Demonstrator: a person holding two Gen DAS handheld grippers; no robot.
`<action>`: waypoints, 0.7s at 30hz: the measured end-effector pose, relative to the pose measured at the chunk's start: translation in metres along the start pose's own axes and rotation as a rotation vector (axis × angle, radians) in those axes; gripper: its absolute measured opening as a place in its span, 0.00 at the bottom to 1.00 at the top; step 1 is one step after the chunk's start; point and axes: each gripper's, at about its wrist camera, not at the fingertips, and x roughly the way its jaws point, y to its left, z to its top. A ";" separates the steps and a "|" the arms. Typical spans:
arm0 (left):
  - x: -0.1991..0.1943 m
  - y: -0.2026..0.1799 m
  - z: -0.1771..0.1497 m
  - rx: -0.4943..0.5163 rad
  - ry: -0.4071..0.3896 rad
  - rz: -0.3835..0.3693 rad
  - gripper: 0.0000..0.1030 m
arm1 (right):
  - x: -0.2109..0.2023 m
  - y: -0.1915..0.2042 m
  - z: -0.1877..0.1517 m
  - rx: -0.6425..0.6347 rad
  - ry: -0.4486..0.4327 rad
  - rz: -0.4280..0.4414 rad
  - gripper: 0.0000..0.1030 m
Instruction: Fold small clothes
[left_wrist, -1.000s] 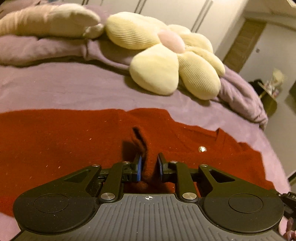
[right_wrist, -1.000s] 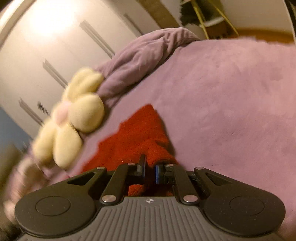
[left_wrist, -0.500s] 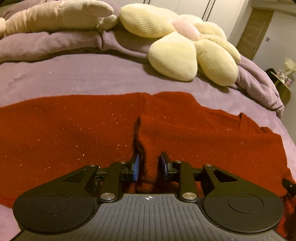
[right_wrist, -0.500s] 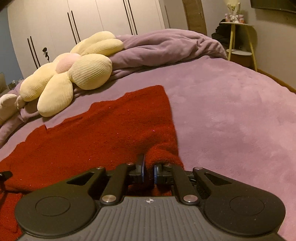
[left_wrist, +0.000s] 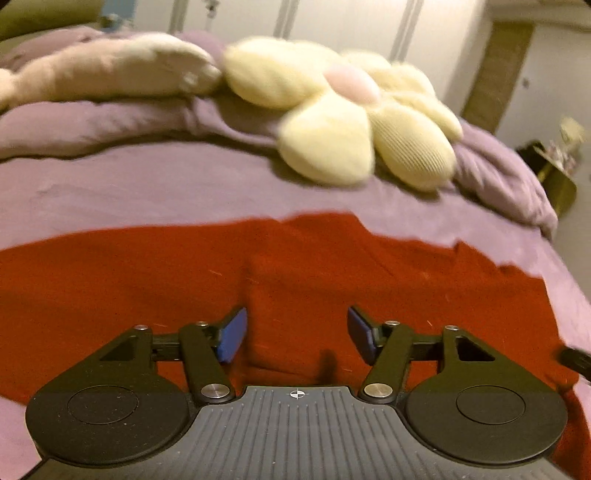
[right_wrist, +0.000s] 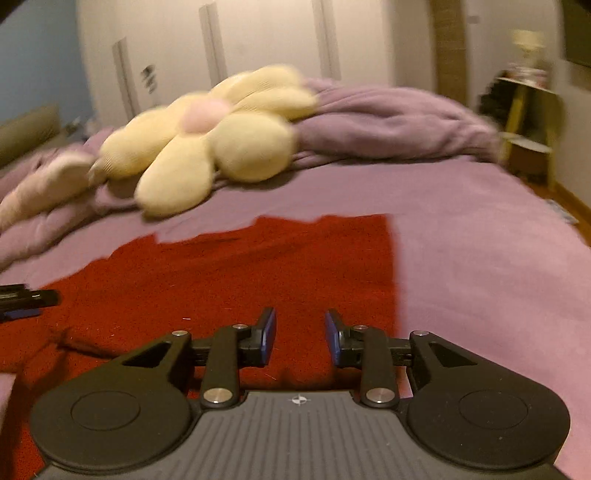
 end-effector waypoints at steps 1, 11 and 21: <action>0.011 -0.007 -0.002 0.015 0.022 0.014 0.59 | 0.019 0.011 0.002 -0.047 0.016 0.001 0.25; 0.058 -0.027 -0.001 0.133 0.018 0.106 0.59 | 0.107 0.024 0.009 -0.215 0.013 -0.116 0.21; 0.015 -0.002 -0.026 0.050 0.031 0.038 0.90 | 0.060 0.047 -0.027 -0.254 0.019 0.049 0.22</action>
